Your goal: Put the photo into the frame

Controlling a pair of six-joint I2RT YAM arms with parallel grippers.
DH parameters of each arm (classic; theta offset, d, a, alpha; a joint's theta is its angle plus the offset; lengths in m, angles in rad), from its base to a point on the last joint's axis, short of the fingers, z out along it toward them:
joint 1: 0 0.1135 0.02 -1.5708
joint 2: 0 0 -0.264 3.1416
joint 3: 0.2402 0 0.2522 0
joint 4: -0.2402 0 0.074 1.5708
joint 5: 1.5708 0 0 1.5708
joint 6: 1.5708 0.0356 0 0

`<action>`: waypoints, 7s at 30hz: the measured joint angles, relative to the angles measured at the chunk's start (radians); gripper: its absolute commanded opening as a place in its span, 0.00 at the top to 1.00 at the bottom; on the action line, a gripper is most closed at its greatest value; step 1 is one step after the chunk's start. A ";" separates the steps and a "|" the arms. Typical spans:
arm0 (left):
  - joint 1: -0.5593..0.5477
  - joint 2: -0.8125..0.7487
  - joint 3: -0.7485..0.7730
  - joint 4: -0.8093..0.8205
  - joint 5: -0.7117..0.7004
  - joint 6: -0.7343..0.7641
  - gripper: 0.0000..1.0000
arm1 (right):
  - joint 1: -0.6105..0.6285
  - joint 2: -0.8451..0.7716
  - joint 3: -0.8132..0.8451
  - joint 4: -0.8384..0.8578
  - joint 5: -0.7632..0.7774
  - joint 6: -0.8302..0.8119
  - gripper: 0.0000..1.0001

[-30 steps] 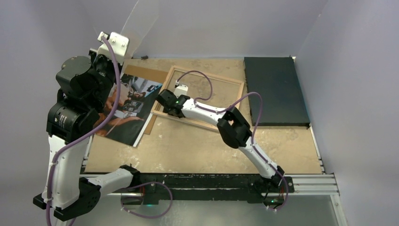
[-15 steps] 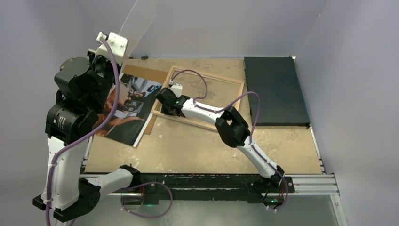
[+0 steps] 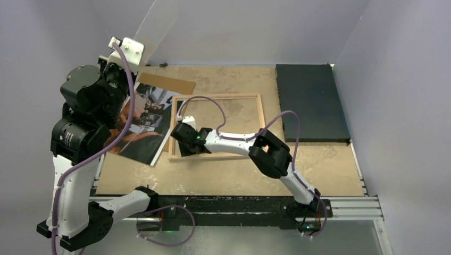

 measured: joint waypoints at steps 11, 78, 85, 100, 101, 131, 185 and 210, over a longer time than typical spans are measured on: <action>0.000 -0.019 -0.074 0.016 0.021 -0.002 1.00 | -0.021 -0.381 -0.162 -0.206 0.032 0.199 0.15; 0.000 -0.027 -0.145 0.045 0.076 0.000 1.00 | -0.441 -0.593 -0.633 -0.138 0.146 0.146 1.00; 0.000 -0.024 -0.153 0.037 0.101 0.000 1.00 | -0.473 -0.478 -0.544 -0.063 0.170 -0.090 1.00; 0.000 -0.014 -0.228 0.029 0.228 -0.079 1.00 | -0.500 -0.374 -0.384 -0.082 0.249 -0.296 0.22; 0.000 -0.012 -0.241 0.029 0.241 -0.092 1.00 | -0.500 -0.391 -0.372 -0.089 0.238 -0.291 0.20; -0.033 0.068 -0.536 0.120 0.465 -0.171 1.00 | -0.381 -0.573 -0.064 -0.043 -0.230 0.234 0.04; -0.169 0.077 -0.414 0.055 0.644 -0.264 0.02 | -0.328 -0.792 -0.261 -0.202 -0.153 0.196 1.00; 0.458 0.427 -0.709 0.245 0.737 -0.172 0.62 | -0.486 -0.813 -0.249 -0.072 -0.447 -0.100 1.00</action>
